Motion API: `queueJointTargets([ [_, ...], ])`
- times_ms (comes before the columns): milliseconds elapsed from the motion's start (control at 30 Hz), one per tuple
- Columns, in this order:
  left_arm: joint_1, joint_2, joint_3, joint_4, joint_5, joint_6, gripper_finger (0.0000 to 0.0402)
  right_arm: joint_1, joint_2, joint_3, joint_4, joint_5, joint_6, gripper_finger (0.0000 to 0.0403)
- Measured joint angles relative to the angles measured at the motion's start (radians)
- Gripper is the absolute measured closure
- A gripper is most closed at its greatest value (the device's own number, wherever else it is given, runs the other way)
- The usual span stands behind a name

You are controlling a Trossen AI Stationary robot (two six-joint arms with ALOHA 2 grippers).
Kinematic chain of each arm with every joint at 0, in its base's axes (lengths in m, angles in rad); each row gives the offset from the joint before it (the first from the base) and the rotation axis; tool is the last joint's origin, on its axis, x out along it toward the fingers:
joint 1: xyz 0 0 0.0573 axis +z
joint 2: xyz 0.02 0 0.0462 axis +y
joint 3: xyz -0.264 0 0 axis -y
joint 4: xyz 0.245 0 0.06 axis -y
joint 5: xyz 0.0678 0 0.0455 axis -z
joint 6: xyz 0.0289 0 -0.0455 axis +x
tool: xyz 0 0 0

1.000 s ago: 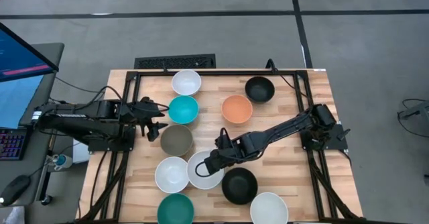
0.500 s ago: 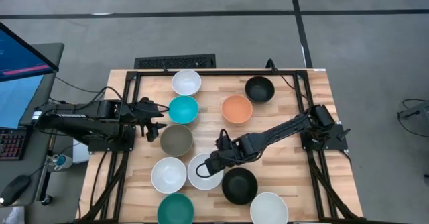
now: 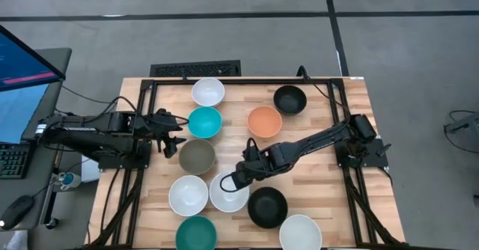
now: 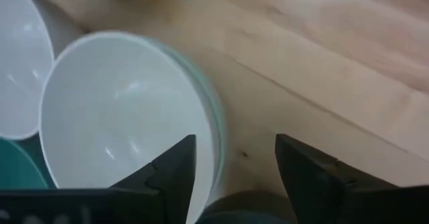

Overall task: Nest bowls inside each other
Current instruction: Stack the orange bowl on the white bowl

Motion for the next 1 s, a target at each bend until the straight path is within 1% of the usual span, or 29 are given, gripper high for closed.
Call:
queueJointTargets([
  [267,0.0,0.0,0.0,0.0,-0.001,0.003,0.018,0.023,0.002,0.0,0.0,0.017,0.026,0.0173],
  [333,0.0,0.0,0.0,0.0,-0.006,0.004,0.018,0.025,0.021,0.001,0.011,0.02,0.041,0.0173],
  [433,0.0,0.0,0.0,0.0,-0.007,0.005,0.018,0.024,0.026,-0.003,-0.025,0.059,0.052,0.0173],
  [500,0.0,0.0,0.0,0.001,-0.003,0.008,0.018,0.001,0.021,0.002,-0.041,0.079,0.044,0.0173],
  [600,0.0,0.0,0.0,0.018,0.014,0.009,0.018,-0.058,0.012,0.009,-0.114,0.097,-0.025,0.0173],
  [833,0.0,0.0,0.0,0.021,0.019,-0.009,0.018,-0.176,0.006,0.068,-0.146,0.093,-0.251,0.0173],
  [1000,0.0,0.0,0.0,0.02,0.019,-0.022,0.018,-0.265,0.007,0.066,-0.182,0.105,-0.355,0.0173],
])
